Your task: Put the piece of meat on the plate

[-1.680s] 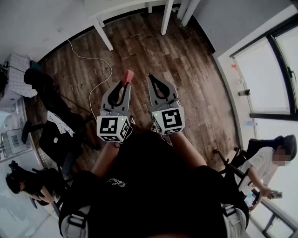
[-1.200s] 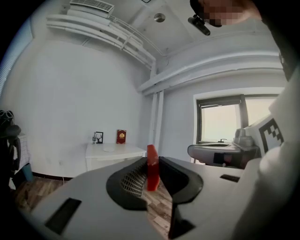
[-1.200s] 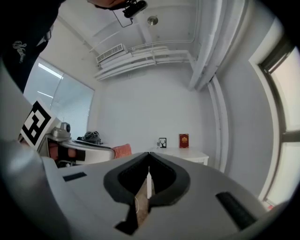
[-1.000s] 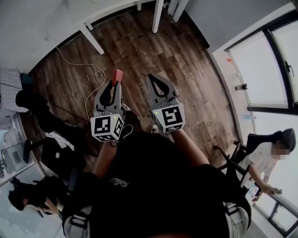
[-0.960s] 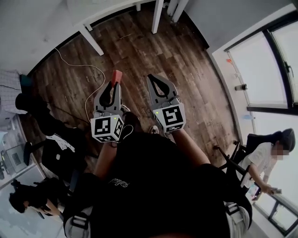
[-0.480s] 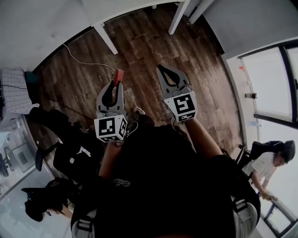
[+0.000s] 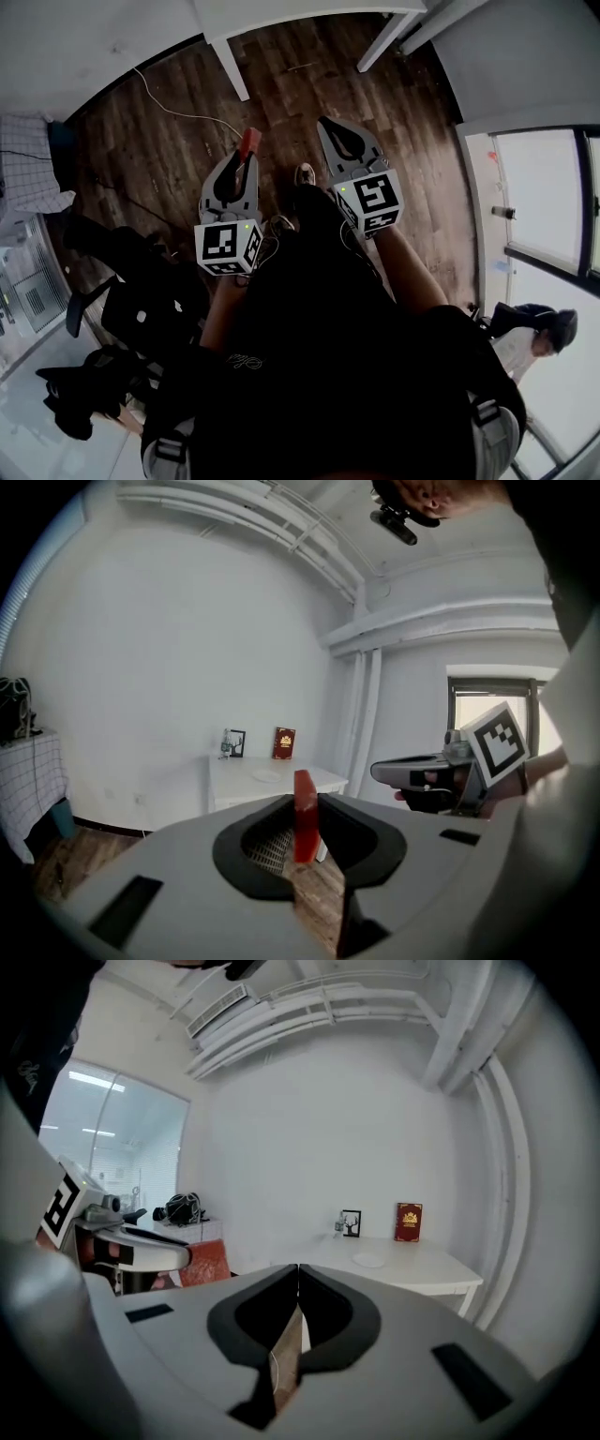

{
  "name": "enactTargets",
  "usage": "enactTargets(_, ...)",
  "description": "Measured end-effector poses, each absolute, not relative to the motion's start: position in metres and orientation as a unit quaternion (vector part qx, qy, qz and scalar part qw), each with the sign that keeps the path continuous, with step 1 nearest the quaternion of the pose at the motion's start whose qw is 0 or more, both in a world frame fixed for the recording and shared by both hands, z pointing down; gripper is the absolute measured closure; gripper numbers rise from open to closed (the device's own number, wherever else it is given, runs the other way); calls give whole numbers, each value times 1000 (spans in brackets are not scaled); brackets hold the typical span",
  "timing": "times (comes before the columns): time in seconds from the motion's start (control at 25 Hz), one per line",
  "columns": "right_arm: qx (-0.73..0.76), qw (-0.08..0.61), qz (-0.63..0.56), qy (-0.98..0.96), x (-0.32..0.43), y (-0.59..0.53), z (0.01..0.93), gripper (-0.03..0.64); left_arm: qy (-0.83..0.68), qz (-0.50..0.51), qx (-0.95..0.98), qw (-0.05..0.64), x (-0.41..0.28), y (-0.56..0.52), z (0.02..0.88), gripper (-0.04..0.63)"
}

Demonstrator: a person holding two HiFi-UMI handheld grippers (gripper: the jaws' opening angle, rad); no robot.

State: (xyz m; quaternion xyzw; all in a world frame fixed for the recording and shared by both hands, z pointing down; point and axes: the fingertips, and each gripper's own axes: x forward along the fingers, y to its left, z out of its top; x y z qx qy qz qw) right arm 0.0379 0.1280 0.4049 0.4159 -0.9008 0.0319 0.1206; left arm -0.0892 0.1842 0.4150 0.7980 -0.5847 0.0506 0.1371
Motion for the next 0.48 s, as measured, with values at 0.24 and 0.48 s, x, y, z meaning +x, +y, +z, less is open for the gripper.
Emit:
enactTargets(0.24,401,86,52,-910,3,56,402,595,-594,76,794,109,-117,124,404,515)
enactTargets(0.48,380,72,44,-921,-18,-17,386,595,-591,91,797,88,-129,38,383,515)
